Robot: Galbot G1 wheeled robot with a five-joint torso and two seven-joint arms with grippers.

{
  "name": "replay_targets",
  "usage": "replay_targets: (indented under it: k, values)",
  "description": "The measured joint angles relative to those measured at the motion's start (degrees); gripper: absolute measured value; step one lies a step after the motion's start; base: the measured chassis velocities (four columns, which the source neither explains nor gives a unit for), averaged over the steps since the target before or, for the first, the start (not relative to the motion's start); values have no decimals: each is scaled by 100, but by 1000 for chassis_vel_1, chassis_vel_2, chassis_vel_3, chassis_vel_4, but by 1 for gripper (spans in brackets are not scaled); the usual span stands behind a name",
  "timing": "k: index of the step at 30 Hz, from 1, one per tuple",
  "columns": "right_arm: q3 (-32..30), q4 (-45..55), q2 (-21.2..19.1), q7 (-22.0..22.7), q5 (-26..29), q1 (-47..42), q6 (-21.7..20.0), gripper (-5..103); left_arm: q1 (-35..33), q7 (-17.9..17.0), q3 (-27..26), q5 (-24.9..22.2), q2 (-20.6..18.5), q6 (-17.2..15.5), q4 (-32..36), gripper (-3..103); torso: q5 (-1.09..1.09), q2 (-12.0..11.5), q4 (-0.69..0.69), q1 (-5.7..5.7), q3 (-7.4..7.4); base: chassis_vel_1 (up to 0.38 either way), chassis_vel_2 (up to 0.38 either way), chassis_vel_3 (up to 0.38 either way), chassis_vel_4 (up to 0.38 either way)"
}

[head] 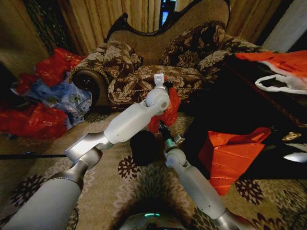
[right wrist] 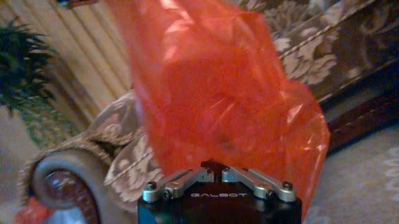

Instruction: Place a garbage bag over the trash bin.

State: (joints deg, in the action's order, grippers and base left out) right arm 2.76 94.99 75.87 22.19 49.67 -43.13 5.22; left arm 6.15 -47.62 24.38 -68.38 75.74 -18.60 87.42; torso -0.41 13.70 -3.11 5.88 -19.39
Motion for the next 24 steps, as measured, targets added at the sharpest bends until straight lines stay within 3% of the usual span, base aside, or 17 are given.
replay_targets:
  k: [6, 11, 16, 24]
  values:
    - [-278, -160, -39, 110, -100, 12, -6, 0, -66, -63, -1, -38, -92, -1, 166, 0, 0, 0, -1, 0, 0, 0, 0, 0, 0]
    - [-559, -329, -125, 332, -753, 13, 3, 0, -122, -95, 3, -119, -172, -15, 308, 0, 0, 0, 0, 0, 0, 0, 0, 0, 0]
    - [-570, -296, -149, 354, -833, 20, 25, 0, -123, -94, 45, -172, -174, -29, 368, 0, 1, 0, -1, 0, 0, 0, 0, 0, 0]
    - [-561, -474, 185, 353, -779, 438, 61, 0, -158, -269, 230, -382, -178, -51, 719, 0, 1, 0, 0, 0, 0, 0, 0, 0, 0]
